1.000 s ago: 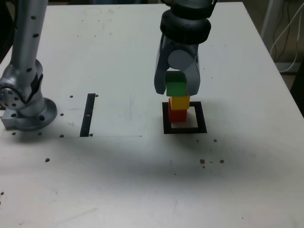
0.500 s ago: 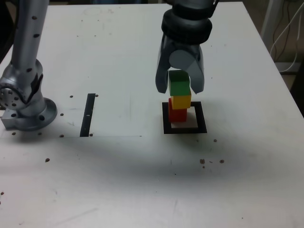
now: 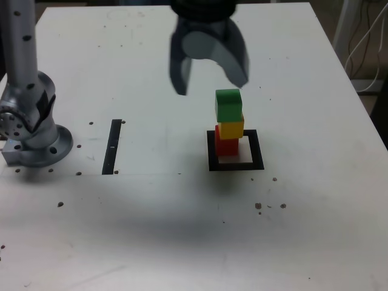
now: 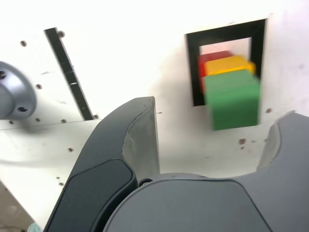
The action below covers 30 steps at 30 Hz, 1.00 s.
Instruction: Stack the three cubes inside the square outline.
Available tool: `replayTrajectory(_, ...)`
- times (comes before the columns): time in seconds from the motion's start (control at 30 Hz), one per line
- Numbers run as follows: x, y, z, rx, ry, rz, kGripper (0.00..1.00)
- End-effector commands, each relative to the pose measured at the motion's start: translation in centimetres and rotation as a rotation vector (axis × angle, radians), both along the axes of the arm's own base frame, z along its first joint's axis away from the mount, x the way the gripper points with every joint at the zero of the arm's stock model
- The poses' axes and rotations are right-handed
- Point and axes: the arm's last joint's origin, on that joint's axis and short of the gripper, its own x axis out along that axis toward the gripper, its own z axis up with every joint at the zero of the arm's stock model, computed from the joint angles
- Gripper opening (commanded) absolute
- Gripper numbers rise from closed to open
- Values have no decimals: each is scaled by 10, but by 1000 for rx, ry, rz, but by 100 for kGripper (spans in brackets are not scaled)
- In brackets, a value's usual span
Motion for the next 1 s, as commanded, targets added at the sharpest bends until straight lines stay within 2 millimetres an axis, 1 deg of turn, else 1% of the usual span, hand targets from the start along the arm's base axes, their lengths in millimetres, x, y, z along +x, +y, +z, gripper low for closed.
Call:
replayTrajectory(0.0, -17, 0, 2, -5, 6, 2, 100)
replayTrajectory(0.17, -63, 6, -7, 8, 18, 9, 100)
replayTrajectory(0.27, -91, 10, -20, 13, 7, 18, 100)
replayTrajectory(0.37, -116, 13, -36, 11, 9, 34, 100)
replayTrajectory(0.47, -130, 14, -51, 7, 34, 47, 100)
replayTrajectory(0.7, -149, 16, -82, 4, 89, 68, 100)
replayTrajectory(0.83, -158, 17, -94, -1, 85, 73, 100)
replayTrajectory(0.97, -165, 17, -100, -12, 73, 75, 100)
